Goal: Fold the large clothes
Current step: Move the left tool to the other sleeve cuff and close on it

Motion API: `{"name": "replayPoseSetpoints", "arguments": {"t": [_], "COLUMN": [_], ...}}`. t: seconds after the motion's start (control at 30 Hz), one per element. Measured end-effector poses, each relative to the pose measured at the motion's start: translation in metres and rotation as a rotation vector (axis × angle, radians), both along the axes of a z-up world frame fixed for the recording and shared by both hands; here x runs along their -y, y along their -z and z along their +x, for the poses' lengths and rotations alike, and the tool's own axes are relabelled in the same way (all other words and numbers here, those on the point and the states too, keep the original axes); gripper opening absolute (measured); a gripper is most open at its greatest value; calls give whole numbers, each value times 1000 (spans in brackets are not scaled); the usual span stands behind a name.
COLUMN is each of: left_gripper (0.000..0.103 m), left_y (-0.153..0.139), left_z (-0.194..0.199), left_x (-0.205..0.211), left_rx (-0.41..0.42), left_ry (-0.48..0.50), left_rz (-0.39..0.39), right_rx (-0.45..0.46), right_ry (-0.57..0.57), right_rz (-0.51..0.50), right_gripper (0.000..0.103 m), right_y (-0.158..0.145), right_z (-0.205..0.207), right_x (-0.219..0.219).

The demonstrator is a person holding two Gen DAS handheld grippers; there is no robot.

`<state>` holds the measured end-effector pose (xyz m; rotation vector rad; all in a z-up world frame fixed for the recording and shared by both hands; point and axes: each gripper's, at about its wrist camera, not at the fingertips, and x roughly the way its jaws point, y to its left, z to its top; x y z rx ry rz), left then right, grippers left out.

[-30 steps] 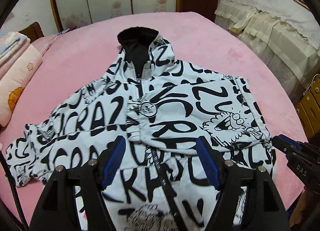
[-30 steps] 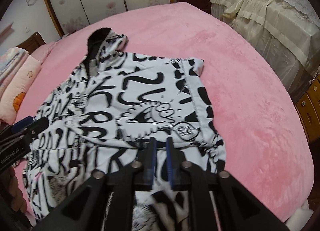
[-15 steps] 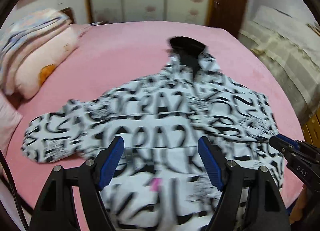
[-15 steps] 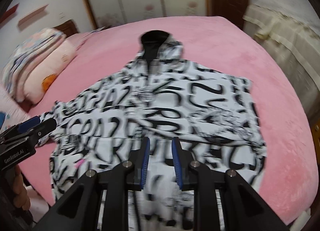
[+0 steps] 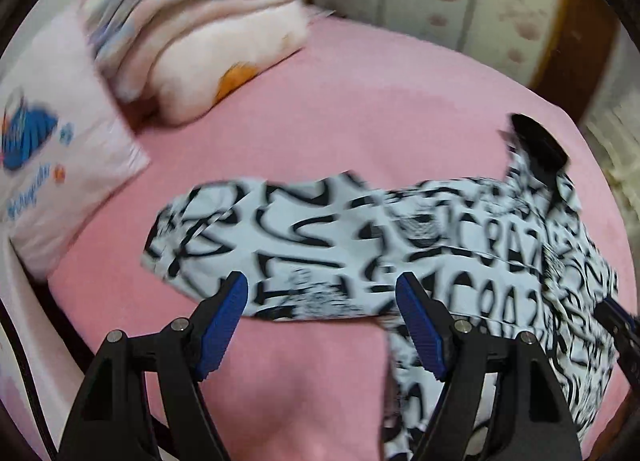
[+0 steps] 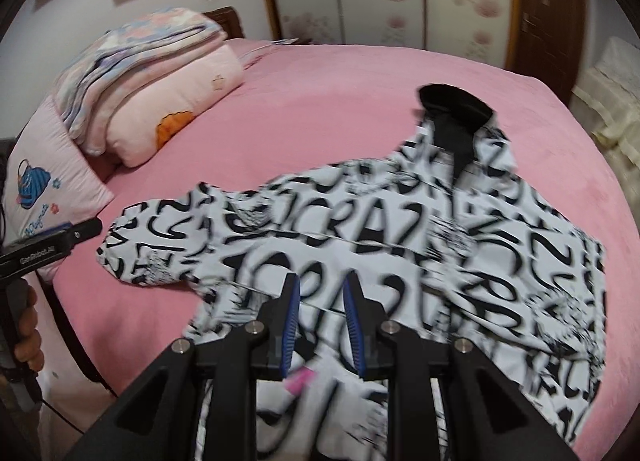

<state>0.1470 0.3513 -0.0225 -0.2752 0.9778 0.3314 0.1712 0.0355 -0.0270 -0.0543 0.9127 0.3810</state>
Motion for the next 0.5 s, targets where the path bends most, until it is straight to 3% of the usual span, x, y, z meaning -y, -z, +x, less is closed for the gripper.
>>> {"name": "replayPoseSetpoints", "arguments": {"t": [0.27, 0.5], "left_gripper": [75, 75], "left_y": [70, 116], "left_z": [2, 6], "left_x": [-101, -160], "left_rx": [-146, -223], "left_ry": [-196, -298], "left_rz": [-144, -212], "right_rx": [-12, -43], "right_ry": [-99, -146], "right_rz": [-38, -71], "right_gripper": [22, 22], "right_y": [21, 48], "right_z": [13, 33], "right_x": [-79, -129]}}
